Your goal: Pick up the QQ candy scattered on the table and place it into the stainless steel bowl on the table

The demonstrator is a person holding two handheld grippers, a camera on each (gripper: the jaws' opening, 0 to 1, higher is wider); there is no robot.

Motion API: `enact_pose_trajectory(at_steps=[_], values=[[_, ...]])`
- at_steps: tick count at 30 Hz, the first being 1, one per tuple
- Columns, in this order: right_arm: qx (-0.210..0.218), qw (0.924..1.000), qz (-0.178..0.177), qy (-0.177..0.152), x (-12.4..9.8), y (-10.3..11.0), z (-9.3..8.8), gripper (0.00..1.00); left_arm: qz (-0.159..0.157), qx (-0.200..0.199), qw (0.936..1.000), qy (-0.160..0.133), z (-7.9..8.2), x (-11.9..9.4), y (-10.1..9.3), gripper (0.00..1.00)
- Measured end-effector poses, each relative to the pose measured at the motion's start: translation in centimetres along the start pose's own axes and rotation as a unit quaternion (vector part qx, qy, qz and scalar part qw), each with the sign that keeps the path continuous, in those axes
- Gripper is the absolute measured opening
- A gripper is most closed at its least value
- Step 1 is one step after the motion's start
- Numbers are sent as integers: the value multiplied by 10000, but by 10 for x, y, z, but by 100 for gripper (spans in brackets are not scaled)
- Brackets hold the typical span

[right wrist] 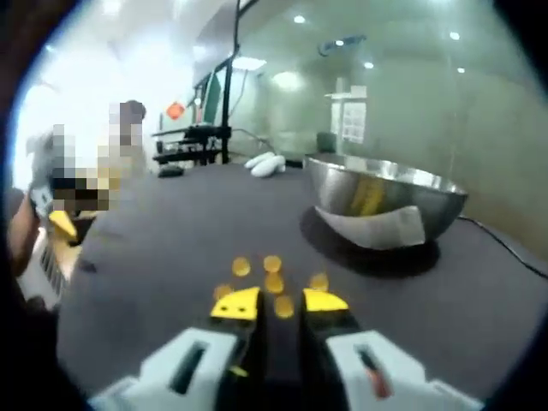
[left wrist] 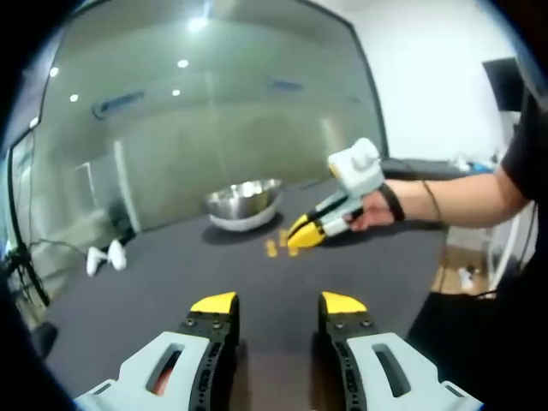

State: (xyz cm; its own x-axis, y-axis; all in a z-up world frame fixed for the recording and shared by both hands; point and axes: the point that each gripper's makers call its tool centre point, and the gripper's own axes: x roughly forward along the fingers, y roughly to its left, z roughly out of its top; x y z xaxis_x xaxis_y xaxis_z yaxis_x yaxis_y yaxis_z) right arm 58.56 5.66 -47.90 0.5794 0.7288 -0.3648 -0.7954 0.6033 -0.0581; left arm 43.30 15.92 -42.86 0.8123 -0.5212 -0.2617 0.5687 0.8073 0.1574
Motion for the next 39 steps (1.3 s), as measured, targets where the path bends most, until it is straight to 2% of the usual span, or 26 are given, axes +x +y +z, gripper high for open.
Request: enact_pose_trajectory(at_steps=[5, 23, 28, 30, 35, 37, 39], values=[[-68, 10000, 40, -51, 1, 2, 0, 10, -3, -21, 10000, 5, -2, 1, 0, 39], [-66, 9998, 127, -103, -1, 4, 2, 9, -46, -50, 10000, 42, -6, 6, 0, 39], [-4, 9999, 56, -106, -7, -1, 3, 9, -50, -51, 10000, 70, -8, 4, -1, 39], [18, 9999, -22, -162, -12, -2, 9, 9, -36, -39, 10000, 66, -7, 3, 0, 39], [8, 9976, -394, -577, -30, -13, 40, 9, -31, -46, 10000, 35, -6, 2, -2, 39], [-178, 9948, -717, -704, -36, -23, 52, 9, -35, -39, 10000, 40, -6, 3, -2, 39], [-410, 9893, -1206, -706, -41, -40, 59, 9, -50, -47, 10000, 34, -6, 3, -4, 39]])
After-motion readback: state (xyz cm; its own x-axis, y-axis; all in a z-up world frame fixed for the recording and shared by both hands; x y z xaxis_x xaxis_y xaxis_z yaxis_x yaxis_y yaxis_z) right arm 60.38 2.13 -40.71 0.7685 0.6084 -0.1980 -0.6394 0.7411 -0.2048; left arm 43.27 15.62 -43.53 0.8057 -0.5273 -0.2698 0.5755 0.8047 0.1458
